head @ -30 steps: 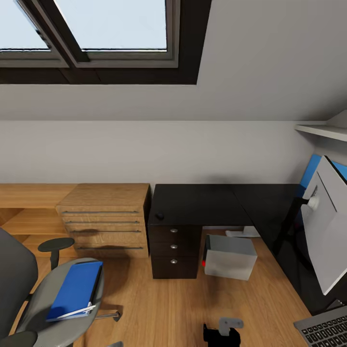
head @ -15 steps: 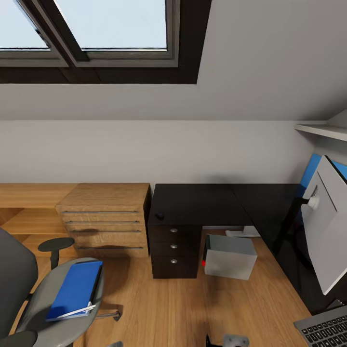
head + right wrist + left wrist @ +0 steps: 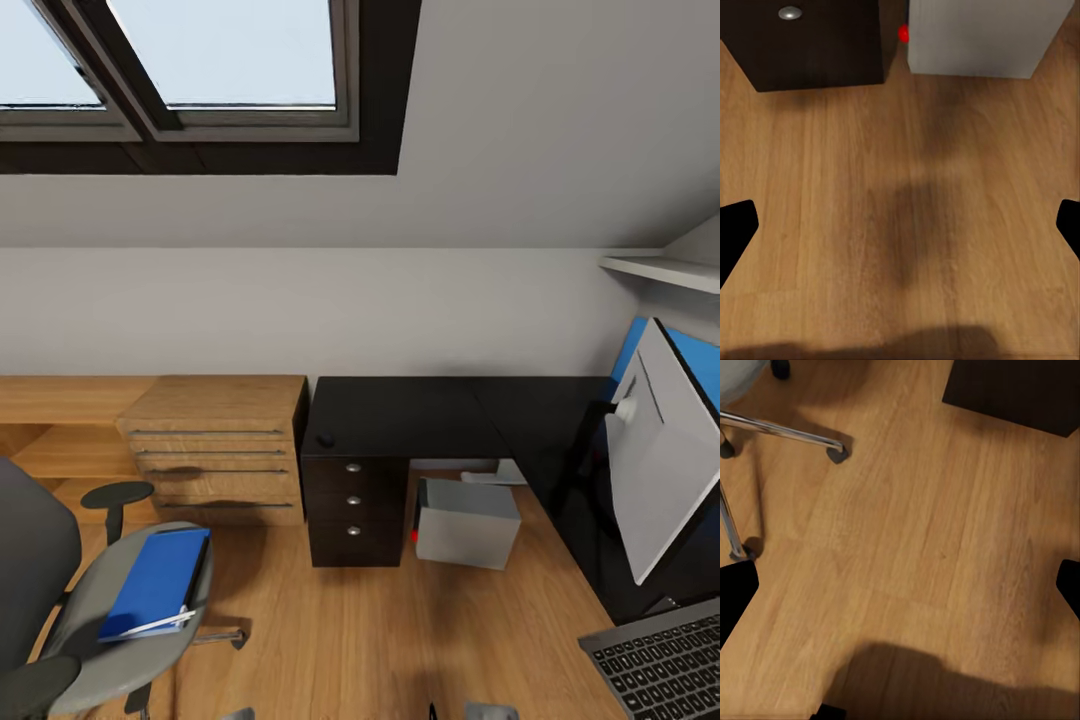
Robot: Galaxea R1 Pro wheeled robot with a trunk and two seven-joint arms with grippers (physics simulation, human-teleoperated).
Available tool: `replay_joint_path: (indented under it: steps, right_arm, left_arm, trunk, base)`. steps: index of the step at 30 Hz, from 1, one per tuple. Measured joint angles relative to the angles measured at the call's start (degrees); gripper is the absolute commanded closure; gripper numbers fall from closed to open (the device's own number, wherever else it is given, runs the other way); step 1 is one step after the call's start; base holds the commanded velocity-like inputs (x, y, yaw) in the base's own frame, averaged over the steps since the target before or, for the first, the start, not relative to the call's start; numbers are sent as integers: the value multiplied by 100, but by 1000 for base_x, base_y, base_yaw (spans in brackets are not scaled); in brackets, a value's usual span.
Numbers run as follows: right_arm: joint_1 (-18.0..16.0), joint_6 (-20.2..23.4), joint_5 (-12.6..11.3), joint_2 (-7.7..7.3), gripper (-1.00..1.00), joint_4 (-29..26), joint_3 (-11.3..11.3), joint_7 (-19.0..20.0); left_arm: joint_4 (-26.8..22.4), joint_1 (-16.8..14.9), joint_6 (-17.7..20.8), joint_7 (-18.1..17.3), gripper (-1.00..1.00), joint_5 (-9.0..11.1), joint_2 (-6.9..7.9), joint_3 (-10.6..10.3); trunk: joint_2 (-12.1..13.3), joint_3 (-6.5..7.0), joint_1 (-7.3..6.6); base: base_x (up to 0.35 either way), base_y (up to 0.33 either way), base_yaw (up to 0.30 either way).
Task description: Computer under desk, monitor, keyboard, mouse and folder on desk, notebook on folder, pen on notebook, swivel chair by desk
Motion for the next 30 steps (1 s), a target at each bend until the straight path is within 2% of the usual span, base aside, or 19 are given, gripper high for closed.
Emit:
replay_joint_path:
  steps: [9, 17, 24, 30]
  right_arm:
    - [0, -3, 4, 6, -100, 15, 10, 4]
    - [-1, -4, 4, 18, -100, 17, 13, 5]
    - [0, -3, 7, 9, -100, 20, 27, 4]
    - [0, -4, 8, 1, -100, 33, 29, 2]
  left_arm:
    - [-1, 0, 0, -1, -100, 0, 0, 0]
    - [-1, 1, -5, 8, -100, 0, 0, 0]
    - [0, 0, 0, 6, -100, -1, 0, 0]
    - [1, 0, 0, 5, -100, -1, 0, 0]
  trunk:
    - [0, 0, -1]
    - [0, 0, -1]
    - [1, 0, 2]
    - [0, 0, 1]
  base:
    - [-13, -7, 15]
    - [-14, 0, 215]
    - [-234, -19, 124]
    - [-229, -219, 9]
